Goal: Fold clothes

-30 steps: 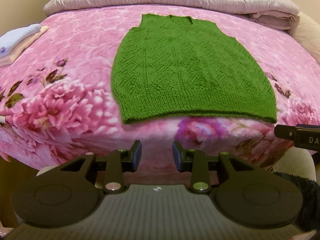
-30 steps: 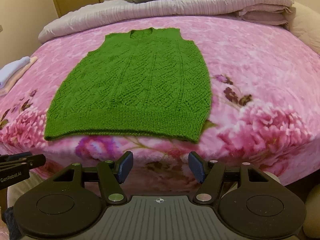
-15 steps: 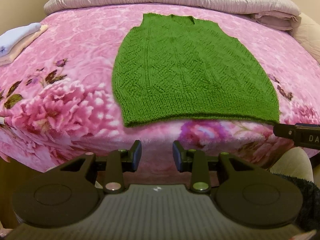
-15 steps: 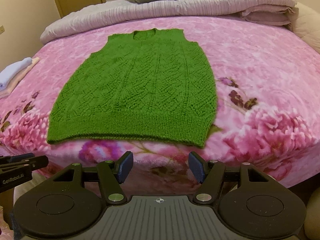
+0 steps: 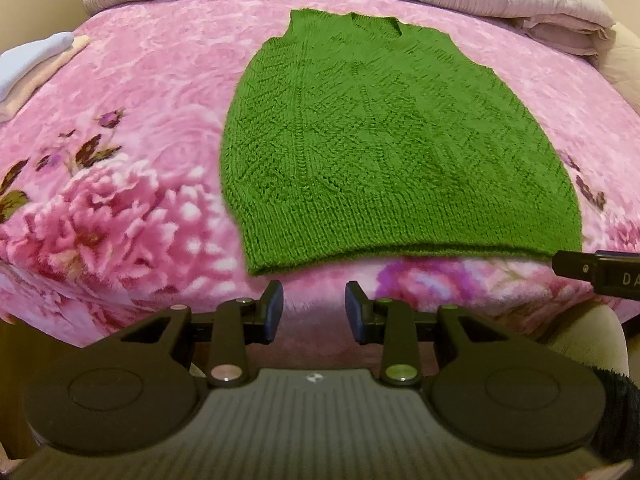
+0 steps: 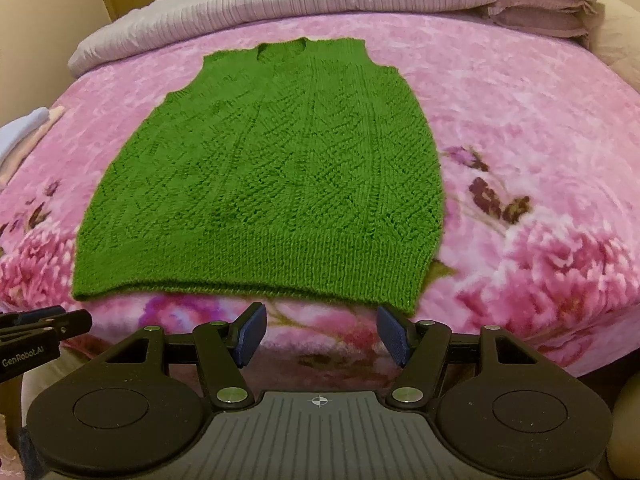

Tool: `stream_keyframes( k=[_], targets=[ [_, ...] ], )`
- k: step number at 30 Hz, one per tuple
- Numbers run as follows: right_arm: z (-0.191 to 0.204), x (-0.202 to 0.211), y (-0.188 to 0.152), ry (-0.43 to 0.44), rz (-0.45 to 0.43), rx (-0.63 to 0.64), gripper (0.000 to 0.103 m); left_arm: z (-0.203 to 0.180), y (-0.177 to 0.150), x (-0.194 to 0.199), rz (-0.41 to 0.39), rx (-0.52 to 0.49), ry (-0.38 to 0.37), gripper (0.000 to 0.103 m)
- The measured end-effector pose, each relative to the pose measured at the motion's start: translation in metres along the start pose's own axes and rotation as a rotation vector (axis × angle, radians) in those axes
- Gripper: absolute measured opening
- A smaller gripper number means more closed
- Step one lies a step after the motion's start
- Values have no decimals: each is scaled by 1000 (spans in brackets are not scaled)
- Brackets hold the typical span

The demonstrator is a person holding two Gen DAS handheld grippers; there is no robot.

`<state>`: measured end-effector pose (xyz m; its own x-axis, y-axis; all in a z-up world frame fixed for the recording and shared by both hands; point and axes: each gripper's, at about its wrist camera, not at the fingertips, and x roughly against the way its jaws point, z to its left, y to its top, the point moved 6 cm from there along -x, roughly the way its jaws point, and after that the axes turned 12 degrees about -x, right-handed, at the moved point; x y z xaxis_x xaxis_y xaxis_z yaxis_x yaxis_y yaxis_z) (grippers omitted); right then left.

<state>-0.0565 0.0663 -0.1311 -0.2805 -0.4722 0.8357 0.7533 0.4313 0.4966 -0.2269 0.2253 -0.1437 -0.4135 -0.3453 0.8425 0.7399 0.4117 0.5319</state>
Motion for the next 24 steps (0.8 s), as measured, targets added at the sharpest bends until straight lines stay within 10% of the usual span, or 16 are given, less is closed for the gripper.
stream_keyframes(
  k=[24],
  targets=[
    [-54, -60, 108, 203, -87, -79, 64, 42, 92, -91, -119, -63, -143, 30]
  ],
)
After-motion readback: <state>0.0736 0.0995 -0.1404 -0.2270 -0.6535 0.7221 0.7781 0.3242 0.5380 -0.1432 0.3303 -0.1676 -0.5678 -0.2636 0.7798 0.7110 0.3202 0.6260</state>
